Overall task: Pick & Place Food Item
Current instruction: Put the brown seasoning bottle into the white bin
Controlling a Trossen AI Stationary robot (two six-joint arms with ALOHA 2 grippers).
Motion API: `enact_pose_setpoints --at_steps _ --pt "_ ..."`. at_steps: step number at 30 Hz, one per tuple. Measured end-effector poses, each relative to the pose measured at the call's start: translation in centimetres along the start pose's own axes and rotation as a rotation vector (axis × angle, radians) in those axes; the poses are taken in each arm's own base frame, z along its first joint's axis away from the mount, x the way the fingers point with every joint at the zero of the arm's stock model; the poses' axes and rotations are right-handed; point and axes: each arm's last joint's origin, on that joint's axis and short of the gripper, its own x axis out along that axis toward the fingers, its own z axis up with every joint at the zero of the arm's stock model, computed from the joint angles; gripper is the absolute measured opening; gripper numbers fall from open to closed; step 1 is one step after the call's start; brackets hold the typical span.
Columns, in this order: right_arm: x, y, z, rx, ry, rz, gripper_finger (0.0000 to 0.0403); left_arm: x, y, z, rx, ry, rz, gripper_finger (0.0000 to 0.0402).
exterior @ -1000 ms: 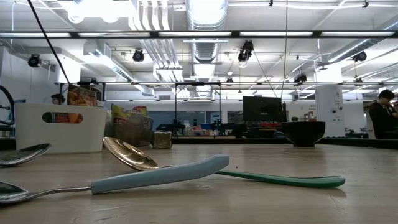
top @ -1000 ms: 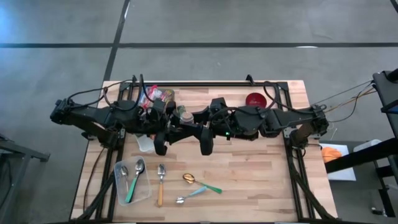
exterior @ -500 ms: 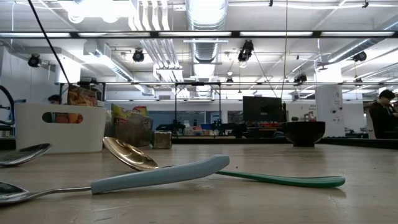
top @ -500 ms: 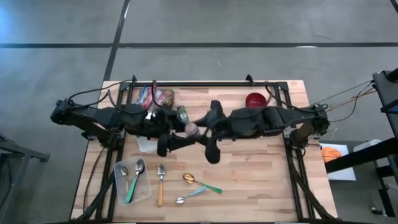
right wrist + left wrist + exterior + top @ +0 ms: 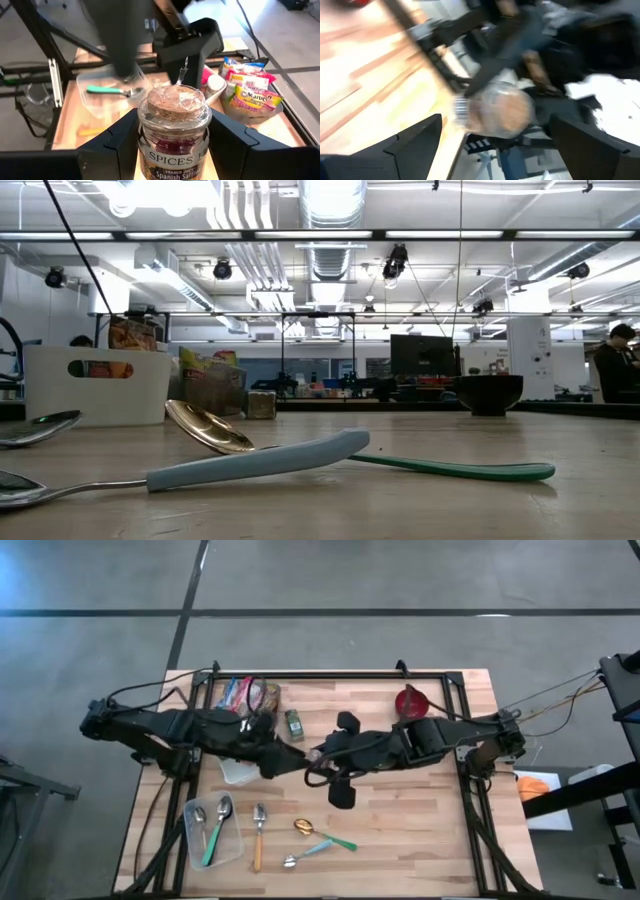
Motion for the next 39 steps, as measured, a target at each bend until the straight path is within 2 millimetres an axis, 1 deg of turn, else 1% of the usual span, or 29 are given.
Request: enact_pose_setpoints --at_steps 3,7,12,16,21,23,26,29,33,34,39 --pt "0.6 0.0 -0.6 -0.027 0.05 -0.016 0.0182 0.3 0.9 0.1 -0.065 0.012 0.071 0.0373" --pt "1.8 0.2 -1.5 -0.056 0.113 -0.042 0.0182 0.9 1.6 0.0 -0.114 0.018 0.136 0.0373" --pt "3.2 0.5 -2.2 -0.08 0.156 -0.061 0.0182 2.5 2.6 -0.6 -0.15 0.048 0.209 0.0373" --pt "3.5 0.5 -2.6 -0.083 0.178 -0.071 0.0182 3.7 3.3 -1.0 -0.184 0.072 0.252 0.0373" --pt "3.6 0.3 -3.0 -0.066 0.204 -0.102 0.0182 4.5 3.7 -1.1 -0.191 0.074 0.265 0.0364" --pt "3.6 0.3 -3.1 -0.067 0.208 -0.105 0.0182 4.7 3.8 -1.1 -0.193 0.072 0.268 0.0347" --pt "3.7 0.3 -3.2 -0.06 0.213 -0.108 0.0182 4.8 3.8 -1.1 -0.19 0.072 0.267 0.0305" --pt "3.7 0.4 -3.2 -0.058 0.214 -0.108 0.0182 4.8 3.7 -1.0 -0.187 0.071 0.258 0.0247" --pt "3.7 0.3 -3.3 -0.061 0.222 -0.109 0.0182 4.8 3.6 -1.0 -0.184 0.074 0.252 0.0161" --pt "3.7 0.3 -3.3 -0.061 0.223 -0.109 0.0182 4.8 3.6 -1.0 -0.185 0.075 0.248 0.0154" --pt "3.7 0.3 -3.3 -0.059 0.22 -0.109 0.0182 4.8 3.6 -1.0 -0.185 0.077 0.249 0.0154"
